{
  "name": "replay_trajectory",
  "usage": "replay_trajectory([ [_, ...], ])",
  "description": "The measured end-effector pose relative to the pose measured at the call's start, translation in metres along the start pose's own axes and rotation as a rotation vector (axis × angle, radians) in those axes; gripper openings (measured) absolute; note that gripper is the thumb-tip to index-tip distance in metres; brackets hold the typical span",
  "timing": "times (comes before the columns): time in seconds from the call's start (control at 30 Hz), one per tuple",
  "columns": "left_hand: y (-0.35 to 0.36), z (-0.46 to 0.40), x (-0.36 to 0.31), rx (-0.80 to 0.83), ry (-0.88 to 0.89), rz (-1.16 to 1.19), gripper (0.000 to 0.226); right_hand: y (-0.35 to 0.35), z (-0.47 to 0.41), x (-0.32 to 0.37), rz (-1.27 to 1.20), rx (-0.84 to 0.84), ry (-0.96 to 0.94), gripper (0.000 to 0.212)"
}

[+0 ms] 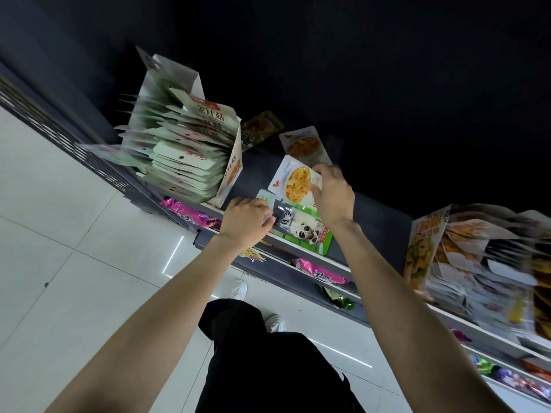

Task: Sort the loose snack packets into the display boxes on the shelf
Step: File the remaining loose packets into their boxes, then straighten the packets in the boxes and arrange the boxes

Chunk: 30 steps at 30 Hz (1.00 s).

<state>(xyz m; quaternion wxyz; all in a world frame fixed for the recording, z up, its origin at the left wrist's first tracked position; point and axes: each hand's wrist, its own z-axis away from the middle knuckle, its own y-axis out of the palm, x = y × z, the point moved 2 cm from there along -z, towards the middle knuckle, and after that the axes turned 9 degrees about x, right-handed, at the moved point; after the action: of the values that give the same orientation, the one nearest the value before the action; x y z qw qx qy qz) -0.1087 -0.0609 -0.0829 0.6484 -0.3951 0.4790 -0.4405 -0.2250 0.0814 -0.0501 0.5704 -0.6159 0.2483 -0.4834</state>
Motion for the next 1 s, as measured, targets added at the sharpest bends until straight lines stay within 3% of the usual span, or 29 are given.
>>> replay_trajectory([
  [0.07, -0.021, 0.014, -0.01, -0.152, 0.03, 0.096, 0.024, -0.024, 0.024, 0.01, -0.06, -0.128, -0.108, 0.023],
  [0.17, -0.069, 0.046, -0.026, -0.477, 0.16, 0.16, 0.036, -0.061, 0.058, 0.029, 0.086, -0.286, -0.355, 0.022],
  [0.27, -0.115, 0.067, -0.03, -0.506, 0.271, 0.027, 0.044, -0.089, 0.085, 0.052, 0.239, -0.301, -0.565, 0.028],
  [0.37, -0.145, 0.076, -0.02, -0.524, 0.394, -0.055, 0.025, -0.119, 0.1, 0.074, 0.201, -0.405, -0.656, 0.019],
  [0.43, -0.159, 0.078, -0.007, -0.54, 0.465, -0.037, 0.019, -0.133, 0.101, 0.083, 0.095, -0.457, -0.561, 0.024],
  [0.53, -0.178, 0.073, 0.022, -0.531, 0.504, 0.079, 0.021, -0.138, 0.098, 0.093, -0.318, -0.303, -0.299, 0.055],
  [0.6, -0.186, 0.064, 0.045, -0.496, 0.493, 0.237, 0.027, -0.127, 0.094, 0.102, -0.54, -0.174, -0.196, 0.052],
  [0.67, -0.191, 0.053, 0.064, -0.471, 0.466, 0.306, 0.029, -0.116, 0.088, 0.114, -0.508, -0.18, -0.164, 0.04],
  [0.8, -0.2, 0.029, 0.094, -0.49, 0.359, 0.211, 0.038, -0.108, 0.079, 0.14, -0.353, -0.517, -0.281, 0.014],
  [0.9, -0.205, 0.012, 0.111, -0.324, 0.252, 0.015, 0.055, -0.111, 0.079, 0.148, -0.408, -0.669, -0.205, 0.014],
  [1.0, -0.2, 0.004, 0.123, -0.234, 0.306, -0.116, 0.042, -0.114, 0.076, 0.156, -0.447, -0.77, -0.156, 0.013],
])
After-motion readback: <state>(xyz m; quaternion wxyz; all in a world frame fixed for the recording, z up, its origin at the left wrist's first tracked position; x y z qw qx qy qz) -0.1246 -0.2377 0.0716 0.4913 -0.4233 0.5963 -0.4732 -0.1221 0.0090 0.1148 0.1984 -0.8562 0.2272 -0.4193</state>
